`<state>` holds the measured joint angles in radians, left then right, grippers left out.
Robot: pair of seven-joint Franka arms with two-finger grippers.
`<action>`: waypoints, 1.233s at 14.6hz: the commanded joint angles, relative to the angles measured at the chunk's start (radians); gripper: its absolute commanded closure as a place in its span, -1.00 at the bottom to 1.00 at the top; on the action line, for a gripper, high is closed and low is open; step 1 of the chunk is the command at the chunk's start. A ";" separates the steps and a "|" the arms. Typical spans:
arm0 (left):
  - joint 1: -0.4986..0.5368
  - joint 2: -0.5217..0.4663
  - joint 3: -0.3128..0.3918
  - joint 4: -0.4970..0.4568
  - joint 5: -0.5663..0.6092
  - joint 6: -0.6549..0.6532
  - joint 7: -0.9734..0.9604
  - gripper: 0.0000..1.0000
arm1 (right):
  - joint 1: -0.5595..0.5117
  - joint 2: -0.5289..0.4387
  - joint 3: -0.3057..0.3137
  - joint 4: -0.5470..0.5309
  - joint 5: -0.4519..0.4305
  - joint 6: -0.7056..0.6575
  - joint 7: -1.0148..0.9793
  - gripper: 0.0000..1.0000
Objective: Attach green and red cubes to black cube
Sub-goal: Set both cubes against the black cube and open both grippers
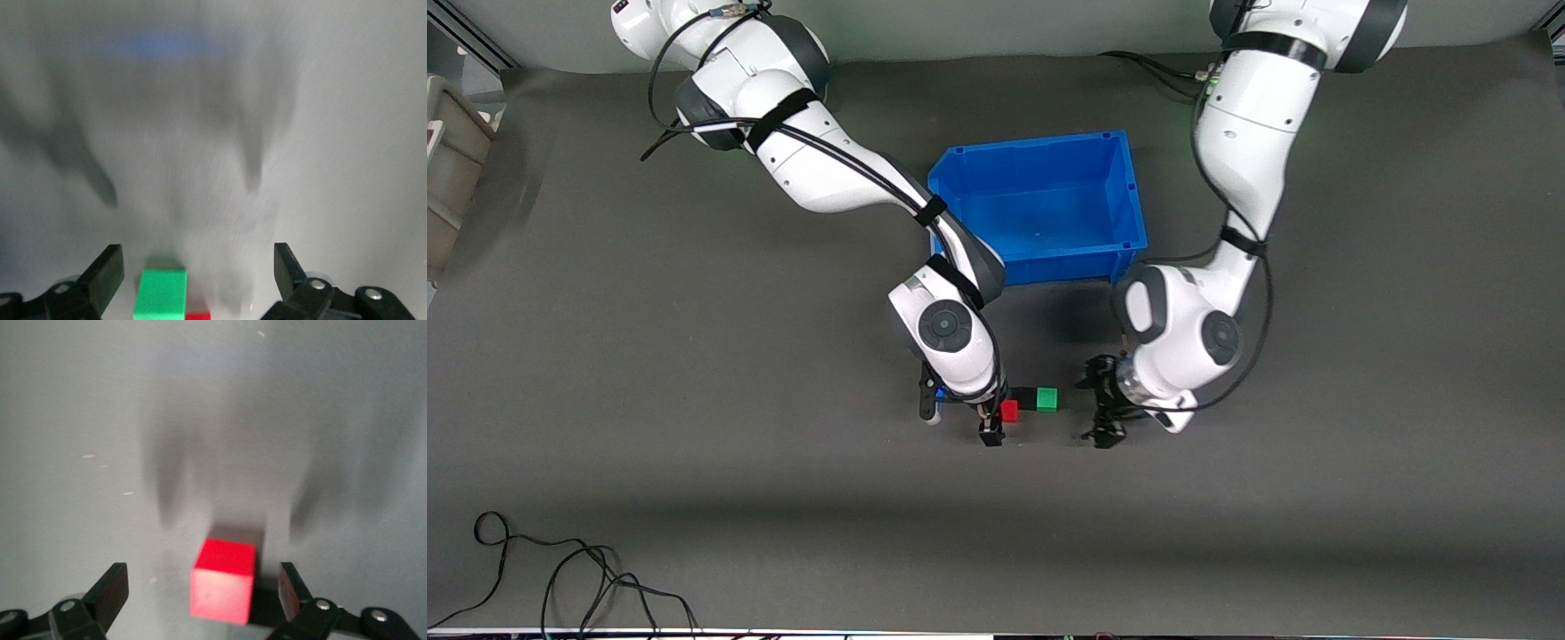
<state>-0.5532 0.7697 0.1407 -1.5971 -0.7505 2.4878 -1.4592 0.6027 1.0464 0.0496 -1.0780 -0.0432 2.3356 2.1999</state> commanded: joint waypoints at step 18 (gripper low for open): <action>0.139 -0.364 0.456 0.253 0.400 -1.041 1.293 -1.00 | -0.446 -0.977 -0.016 -0.617 -0.009 -0.436 -1.357 -0.99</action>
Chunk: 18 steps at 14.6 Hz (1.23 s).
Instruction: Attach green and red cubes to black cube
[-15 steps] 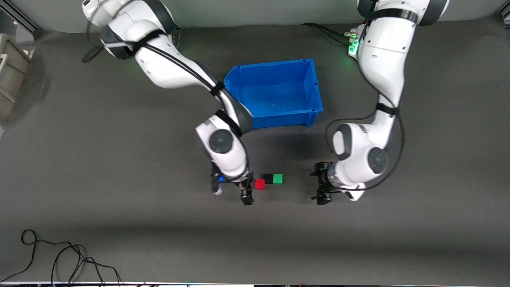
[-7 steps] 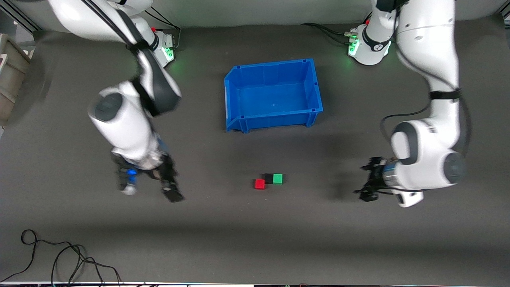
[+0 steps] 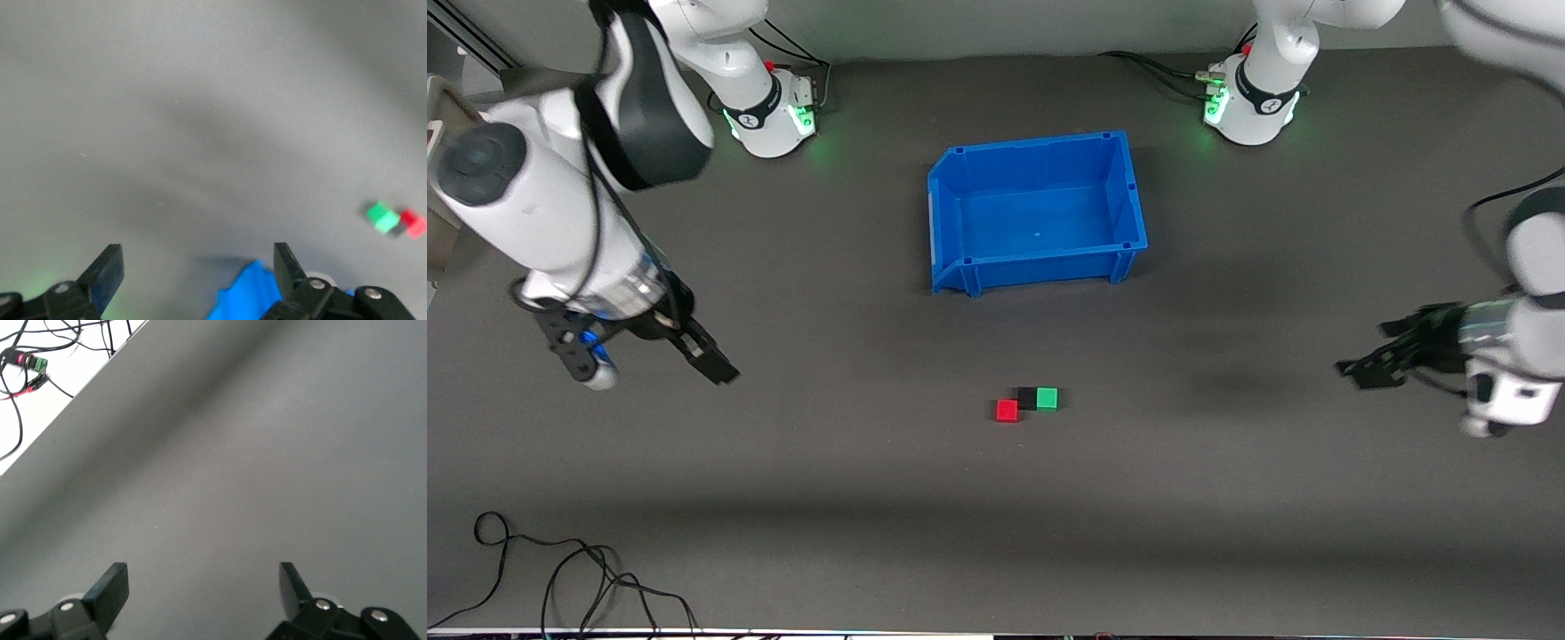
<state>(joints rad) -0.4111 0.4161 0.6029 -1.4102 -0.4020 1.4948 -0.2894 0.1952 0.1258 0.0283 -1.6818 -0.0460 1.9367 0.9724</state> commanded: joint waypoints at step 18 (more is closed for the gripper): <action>0.271 -0.289 -0.458 0.047 0.356 -0.042 0.328 -1.00 | -0.158 -0.198 -0.001 0.067 0.089 -0.423 -0.986 -0.99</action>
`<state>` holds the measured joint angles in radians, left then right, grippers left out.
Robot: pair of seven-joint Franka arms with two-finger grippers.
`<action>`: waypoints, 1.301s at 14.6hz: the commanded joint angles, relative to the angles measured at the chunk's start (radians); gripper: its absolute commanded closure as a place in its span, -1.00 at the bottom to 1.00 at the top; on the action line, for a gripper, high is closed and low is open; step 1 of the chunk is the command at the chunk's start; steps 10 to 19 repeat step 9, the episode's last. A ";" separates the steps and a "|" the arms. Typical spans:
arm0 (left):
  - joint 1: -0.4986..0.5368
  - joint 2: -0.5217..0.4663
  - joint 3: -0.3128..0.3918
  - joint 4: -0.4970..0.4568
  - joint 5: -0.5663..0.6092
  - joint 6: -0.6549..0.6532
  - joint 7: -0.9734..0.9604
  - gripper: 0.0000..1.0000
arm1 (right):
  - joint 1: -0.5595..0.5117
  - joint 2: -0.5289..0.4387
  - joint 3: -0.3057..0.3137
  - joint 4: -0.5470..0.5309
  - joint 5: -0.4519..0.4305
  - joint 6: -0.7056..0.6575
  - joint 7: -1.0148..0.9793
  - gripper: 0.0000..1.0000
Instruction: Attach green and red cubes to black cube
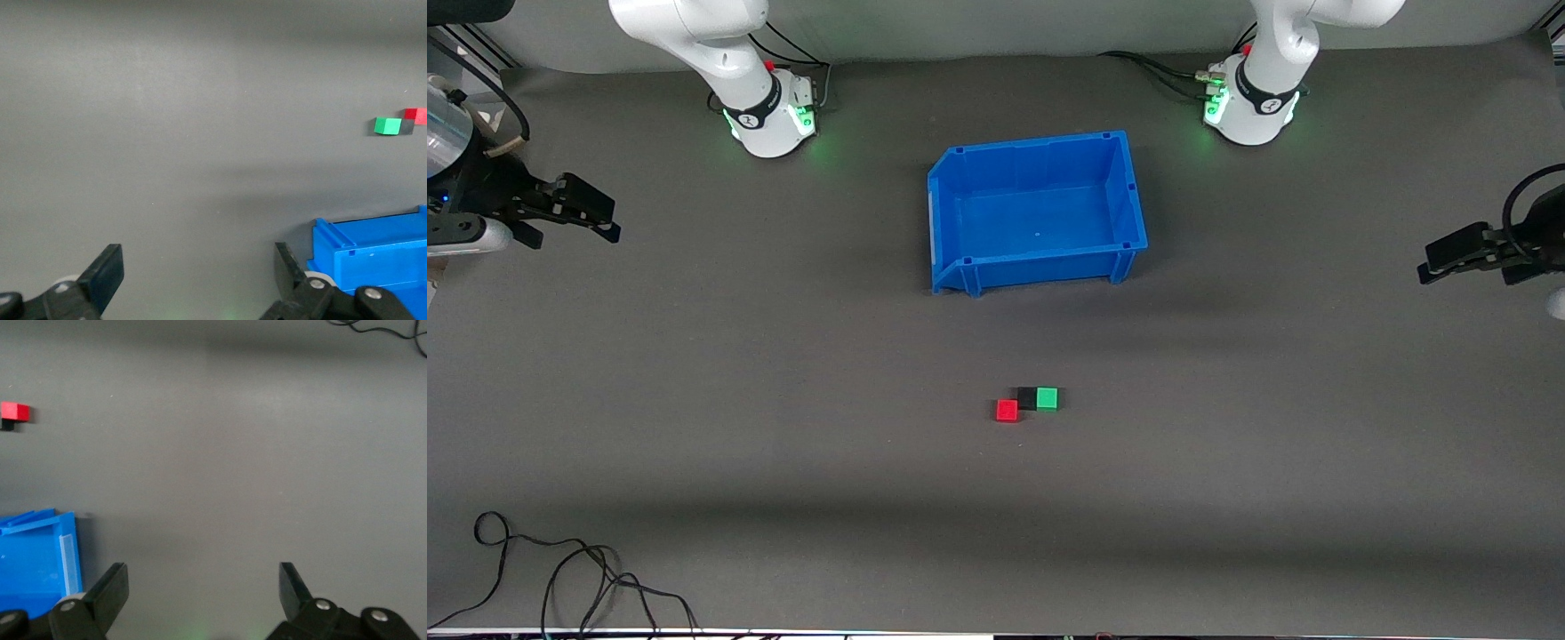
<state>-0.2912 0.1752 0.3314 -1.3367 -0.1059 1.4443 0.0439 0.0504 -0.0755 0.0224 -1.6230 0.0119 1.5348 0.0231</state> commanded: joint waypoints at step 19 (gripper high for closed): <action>0.211 -0.155 -0.272 -0.194 0.089 0.091 -0.022 -1.00 | -0.014 0.033 0.004 -0.011 0.025 -0.032 -0.038 -0.99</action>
